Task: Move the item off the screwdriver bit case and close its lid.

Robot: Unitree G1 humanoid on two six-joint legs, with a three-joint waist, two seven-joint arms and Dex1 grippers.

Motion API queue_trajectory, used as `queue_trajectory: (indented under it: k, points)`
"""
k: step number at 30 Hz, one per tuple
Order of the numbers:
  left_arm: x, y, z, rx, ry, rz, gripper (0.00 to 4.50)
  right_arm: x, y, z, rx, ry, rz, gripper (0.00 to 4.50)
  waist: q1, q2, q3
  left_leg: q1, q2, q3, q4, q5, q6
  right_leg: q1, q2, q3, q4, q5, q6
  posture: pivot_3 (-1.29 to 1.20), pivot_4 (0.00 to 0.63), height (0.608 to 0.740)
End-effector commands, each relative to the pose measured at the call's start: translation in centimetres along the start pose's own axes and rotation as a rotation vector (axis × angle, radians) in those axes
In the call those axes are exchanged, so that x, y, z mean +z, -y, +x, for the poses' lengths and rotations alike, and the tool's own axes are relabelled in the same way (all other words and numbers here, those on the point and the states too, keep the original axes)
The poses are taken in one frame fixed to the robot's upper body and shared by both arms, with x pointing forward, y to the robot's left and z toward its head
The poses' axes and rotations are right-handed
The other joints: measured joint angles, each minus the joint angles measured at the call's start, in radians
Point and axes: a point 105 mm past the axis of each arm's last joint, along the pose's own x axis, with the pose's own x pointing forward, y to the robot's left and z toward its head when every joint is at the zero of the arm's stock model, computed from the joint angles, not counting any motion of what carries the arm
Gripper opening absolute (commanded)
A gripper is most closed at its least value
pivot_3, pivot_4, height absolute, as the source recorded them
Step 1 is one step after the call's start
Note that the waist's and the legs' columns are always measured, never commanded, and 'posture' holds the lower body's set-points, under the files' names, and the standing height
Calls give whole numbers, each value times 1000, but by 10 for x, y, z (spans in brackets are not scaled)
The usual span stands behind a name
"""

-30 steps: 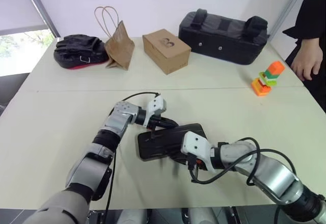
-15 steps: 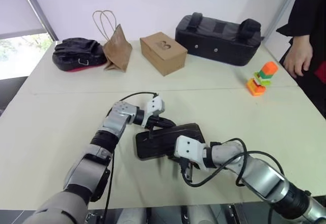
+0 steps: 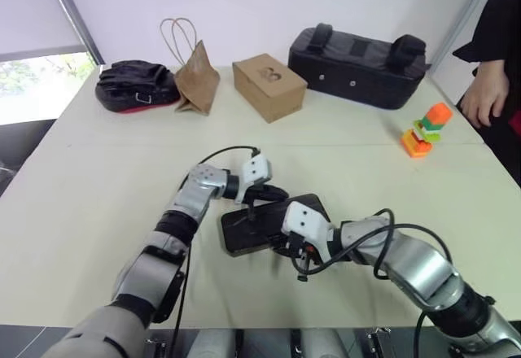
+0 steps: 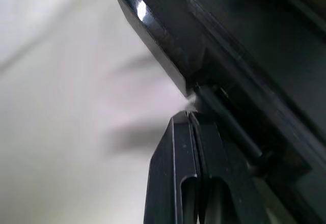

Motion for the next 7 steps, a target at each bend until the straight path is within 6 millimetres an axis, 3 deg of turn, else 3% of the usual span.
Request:
queue_trajectory:
  k: [1,4,7]
  points:
    - [19,-40,-27,202,94,-9,0,5,-26,-31,132,75,61,25,-1,-2,1,0,0,0,0,-1,1,0,0,0,0,0,0,0,150,740]
    - [31,-61,-61,299,169,-31,0,8,-25,-62,145,174,175,25,-15,-3,2,-3,0,1,-2,-1,2,-5,1,0,0,0,0,0,150,740]
    - [29,-65,-109,393,217,-83,0,7,11,-93,-37,272,267,25,-27,-3,2,-2,2,2,-3,-1,2,-6,0,1,1,0,0,0,150,740]
